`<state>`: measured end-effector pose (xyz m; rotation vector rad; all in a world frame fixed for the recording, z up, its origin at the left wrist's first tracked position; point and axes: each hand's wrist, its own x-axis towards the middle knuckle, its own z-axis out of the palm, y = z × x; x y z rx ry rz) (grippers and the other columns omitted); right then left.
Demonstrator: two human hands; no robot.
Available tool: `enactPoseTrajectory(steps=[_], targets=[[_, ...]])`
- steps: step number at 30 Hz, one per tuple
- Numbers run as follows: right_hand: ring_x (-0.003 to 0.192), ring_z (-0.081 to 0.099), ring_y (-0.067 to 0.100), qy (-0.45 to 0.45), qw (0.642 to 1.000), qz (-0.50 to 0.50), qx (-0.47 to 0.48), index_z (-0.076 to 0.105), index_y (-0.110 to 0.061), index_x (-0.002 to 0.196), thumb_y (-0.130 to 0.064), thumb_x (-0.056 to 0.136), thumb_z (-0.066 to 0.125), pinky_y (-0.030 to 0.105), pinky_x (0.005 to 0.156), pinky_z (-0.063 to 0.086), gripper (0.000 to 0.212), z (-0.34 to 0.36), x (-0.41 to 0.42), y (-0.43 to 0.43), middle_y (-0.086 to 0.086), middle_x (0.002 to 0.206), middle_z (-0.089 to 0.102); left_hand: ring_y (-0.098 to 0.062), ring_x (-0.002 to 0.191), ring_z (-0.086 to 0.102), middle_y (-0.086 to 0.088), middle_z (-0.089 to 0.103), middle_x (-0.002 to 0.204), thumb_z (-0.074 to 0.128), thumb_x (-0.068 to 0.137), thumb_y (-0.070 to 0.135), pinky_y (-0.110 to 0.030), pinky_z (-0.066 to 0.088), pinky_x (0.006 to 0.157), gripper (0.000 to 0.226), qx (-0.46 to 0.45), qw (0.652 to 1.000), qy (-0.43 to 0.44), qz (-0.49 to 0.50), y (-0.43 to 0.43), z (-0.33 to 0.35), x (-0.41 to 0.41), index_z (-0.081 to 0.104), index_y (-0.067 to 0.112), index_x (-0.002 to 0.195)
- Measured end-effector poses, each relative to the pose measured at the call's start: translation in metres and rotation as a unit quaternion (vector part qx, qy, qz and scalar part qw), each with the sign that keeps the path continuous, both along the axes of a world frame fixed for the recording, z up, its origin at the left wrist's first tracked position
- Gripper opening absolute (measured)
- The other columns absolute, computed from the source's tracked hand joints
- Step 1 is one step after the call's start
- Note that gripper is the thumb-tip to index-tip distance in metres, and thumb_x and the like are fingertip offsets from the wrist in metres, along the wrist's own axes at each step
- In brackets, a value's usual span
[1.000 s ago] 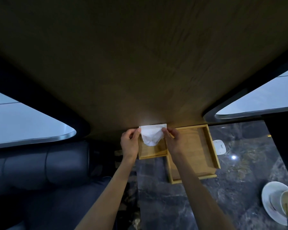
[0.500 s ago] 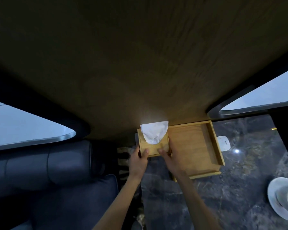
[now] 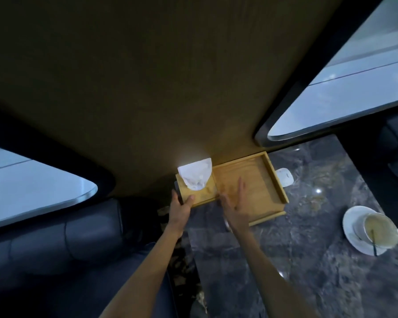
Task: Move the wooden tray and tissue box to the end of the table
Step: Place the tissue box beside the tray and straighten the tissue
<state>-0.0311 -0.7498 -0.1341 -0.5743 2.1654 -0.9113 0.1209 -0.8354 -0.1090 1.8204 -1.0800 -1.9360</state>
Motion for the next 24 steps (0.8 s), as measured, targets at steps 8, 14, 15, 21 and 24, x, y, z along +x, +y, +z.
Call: enactPoseTrajectory(steps=[8,14,15,21,24], targets=[[0.110,0.053,0.034,-0.208,0.899,-0.385,0.019,0.044,-0.021,0.138,-0.023,0.085,0.054,0.044,0.093,0.045,0.054,-0.020,-0.055,0.066,0.012,0.122,0.057,-0.025,0.110,0.065,-0.007,0.066,0.124,0.054,0.096,0.021,-0.051,0.054,0.096,0.041,-0.004,0.999,-0.045,0.002,-0.010,-0.015,-0.001,0.051,0.019,0.137],[0.102,0.054,0.025,-0.302,0.851,-0.428,-0.039,0.050,-0.040,0.130,-0.006,0.084,0.051,0.041,0.085,0.050,0.057,-0.035,-0.057,0.065,0.007,0.125,0.057,-0.025,0.106,0.067,-0.006,0.069,0.118,0.056,0.093,0.018,-0.051,0.056,0.093,0.037,-0.020,0.997,-0.078,0.018,-0.010,-0.023,-0.005,0.058,0.017,0.130],[0.099,0.055,0.024,-0.296,0.846,-0.442,-0.029,0.049,-0.043,0.130,-0.008,0.083,0.051,0.040,0.084,0.050,0.059,-0.039,-0.056,0.064,0.006,0.125,0.057,-0.025,0.105,0.067,-0.006,0.068,0.118,0.056,0.093,0.018,-0.051,0.056,0.093,0.037,-0.018,0.996,-0.081,0.021,-0.011,-0.024,-0.005,0.058,0.017,0.130],[0.113,0.055,0.026,-0.317,0.827,-0.462,-0.033,0.047,-0.050,0.129,-0.013,0.080,0.056,0.039,0.082,0.049,0.063,-0.045,-0.058,0.062,0.005,0.128,0.055,-0.026,0.112,0.064,-0.007,0.065,0.125,0.055,0.096,0.015,-0.049,0.055,0.095,0.042,0.010,0.996,-0.082,0.042,-0.012,-0.016,-0.009,0.051,0.013,0.137],[0.117,0.052,0.024,-0.349,0.826,-0.441,-0.040,0.047,-0.042,0.133,-0.023,0.081,0.058,0.040,0.086,0.048,0.057,-0.043,-0.063,0.066,0.004,0.133,0.055,-0.027,0.117,0.061,-0.009,0.060,0.133,0.052,0.097,0.017,-0.045,0.055,0.094,0.045,0.039,0.995,-0.080,0.047,-0.014,-0.005,-0.013,0.046,0.017,0.142]])
